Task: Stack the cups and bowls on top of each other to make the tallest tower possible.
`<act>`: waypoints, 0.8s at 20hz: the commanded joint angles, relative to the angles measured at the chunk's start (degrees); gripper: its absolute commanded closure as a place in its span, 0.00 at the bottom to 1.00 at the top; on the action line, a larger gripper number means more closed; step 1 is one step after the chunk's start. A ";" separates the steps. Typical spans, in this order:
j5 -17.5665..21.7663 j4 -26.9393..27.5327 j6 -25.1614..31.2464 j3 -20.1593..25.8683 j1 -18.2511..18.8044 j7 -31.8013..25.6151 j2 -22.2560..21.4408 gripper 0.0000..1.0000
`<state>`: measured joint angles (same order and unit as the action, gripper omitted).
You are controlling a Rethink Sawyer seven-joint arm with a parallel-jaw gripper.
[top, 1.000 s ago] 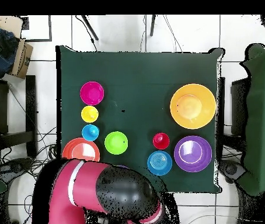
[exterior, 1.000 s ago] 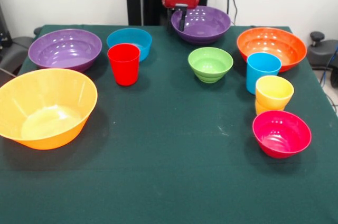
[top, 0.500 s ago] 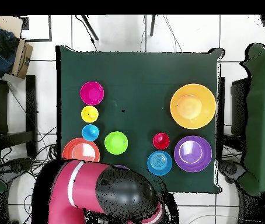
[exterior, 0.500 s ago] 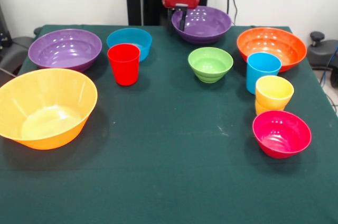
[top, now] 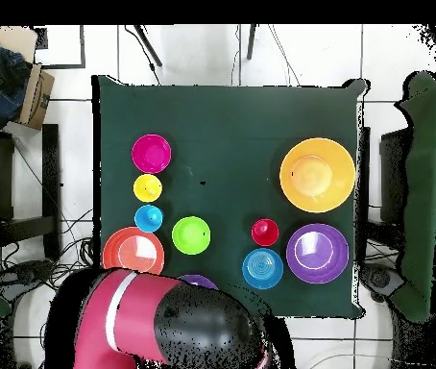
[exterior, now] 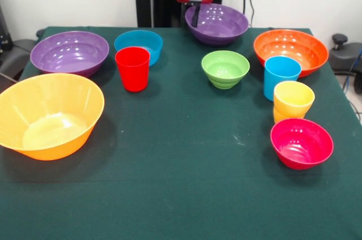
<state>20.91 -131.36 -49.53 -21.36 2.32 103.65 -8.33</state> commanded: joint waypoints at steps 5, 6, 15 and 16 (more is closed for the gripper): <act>2.24 -1.43 16.79 7.29 2.12 7.22 -7.98 1.00; 2.36 -1.47 16.97 7.29 2.23 7.22 -8.22 1.00; 2.41 -0.55 16.02 6.80 1.71 7.58 -6.89 1.00; 2.40 -0.59 15.96 6.76 1.61 7.62 -6.85 1.00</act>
<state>22.62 -135.52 -40.38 -20.78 3.65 103.63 -16.62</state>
